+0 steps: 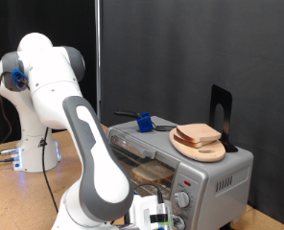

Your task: Make a piece of toast with the oven

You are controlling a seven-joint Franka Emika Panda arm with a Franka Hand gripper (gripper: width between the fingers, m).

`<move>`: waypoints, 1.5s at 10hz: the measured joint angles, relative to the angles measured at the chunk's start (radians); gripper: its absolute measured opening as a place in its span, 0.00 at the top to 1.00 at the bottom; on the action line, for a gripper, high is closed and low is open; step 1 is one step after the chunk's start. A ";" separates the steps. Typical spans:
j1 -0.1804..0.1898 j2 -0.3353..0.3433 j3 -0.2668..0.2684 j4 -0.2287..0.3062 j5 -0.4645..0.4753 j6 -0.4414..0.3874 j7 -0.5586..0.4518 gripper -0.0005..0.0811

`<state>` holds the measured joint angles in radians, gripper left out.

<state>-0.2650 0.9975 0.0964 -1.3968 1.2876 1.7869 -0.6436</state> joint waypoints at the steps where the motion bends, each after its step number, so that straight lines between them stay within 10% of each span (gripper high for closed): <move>1: 0.000 -0.004 0.000 -0.011 0.000 -0.004 0.000 0.02; 15: 0.007 -0.029 -0.021 -0.066 -0.024 0.005 0.142 0.02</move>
<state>-0.2579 0.9683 0.0756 -1.4628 1.2637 1.7921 -0.5015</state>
